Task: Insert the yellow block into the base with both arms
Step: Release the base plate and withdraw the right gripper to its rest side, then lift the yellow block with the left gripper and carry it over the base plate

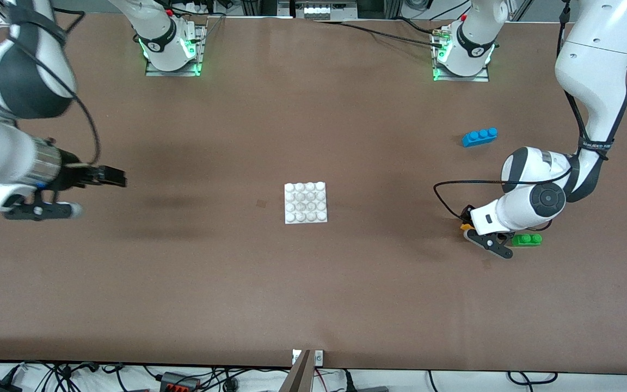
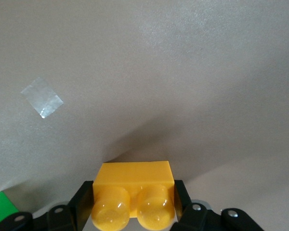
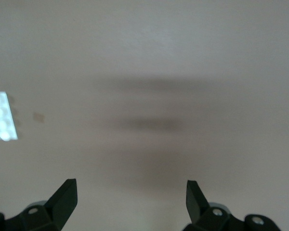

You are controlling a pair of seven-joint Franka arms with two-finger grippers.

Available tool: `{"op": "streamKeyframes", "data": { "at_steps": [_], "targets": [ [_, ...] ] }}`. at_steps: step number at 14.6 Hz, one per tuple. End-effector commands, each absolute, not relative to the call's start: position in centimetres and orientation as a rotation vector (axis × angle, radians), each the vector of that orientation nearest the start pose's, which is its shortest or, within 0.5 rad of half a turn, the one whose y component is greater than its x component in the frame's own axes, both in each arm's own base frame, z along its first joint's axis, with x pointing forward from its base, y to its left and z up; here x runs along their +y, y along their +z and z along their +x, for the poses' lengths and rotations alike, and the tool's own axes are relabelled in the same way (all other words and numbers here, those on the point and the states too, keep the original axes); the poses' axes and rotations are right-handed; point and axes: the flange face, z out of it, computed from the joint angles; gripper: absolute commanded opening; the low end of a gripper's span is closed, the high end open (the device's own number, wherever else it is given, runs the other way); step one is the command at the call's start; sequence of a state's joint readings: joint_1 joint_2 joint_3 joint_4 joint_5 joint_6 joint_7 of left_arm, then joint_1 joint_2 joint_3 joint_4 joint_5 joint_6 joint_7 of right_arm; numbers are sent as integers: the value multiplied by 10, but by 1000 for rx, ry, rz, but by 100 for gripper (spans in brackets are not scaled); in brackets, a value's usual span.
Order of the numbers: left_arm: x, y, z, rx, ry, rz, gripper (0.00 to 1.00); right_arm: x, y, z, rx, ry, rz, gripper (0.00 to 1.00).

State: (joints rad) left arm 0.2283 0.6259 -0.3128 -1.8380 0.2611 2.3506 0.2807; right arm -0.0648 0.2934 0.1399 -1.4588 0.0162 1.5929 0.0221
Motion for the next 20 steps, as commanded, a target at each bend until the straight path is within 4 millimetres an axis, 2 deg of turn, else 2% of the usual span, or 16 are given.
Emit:
{"op": "streamKeyframes", "data": {
  "at_steps": [1,2,4,5,6,7,9,11,12,15,16,17,19,20],
  "targets": [
    [-39,196,641,821,95,-3029,66,-4,531,610,-88,266,-3077,100],
    [-40,197,640,815,100,-3030,64,-20,536,606,-57,260,-3076,100],
    [-41,203,640,811,111,-3030,60,-21,549,579,-61,247,-3092,100],
    [-44,204,638,808,148,-3036,60,-31,552,565,-25,226,-3104,100],
    [-46,213,640,796,170,-3035,59,-34,548,554,-14,200,-3104,100],
    [-48,220,639,797,198,-3029,59,-43,552,544,-8,166,-3105,100],
    [-90,249,636,809,216,-3061,58,-45,565,541,-18,142,-3107,100],
    [-128,279,635,661,305,-3110,58,-52,596,536,-11,162,-3175,100],
    [-154,291,632,629,325,-3122,58,-52,607,534,-22,174,-3213,100],
    [-216,306,620,467,317,-3159,58,-50,605,536,-40,204,-3211,100],
    [-243,311,616,408,317,-3189,58,-60,603,536,0,208,-3188,100],
    [-267,315,614,321,337,-3234,58,-59,601,536,30,198,-3147,100],
    [-312,313,606,222,386,-3287,58,-59,593,546,43,171,-3098,100],
    [-334,311,600,176,403,-3291,58,-53,595,548,33,150,-3087,100]
  ]
}}
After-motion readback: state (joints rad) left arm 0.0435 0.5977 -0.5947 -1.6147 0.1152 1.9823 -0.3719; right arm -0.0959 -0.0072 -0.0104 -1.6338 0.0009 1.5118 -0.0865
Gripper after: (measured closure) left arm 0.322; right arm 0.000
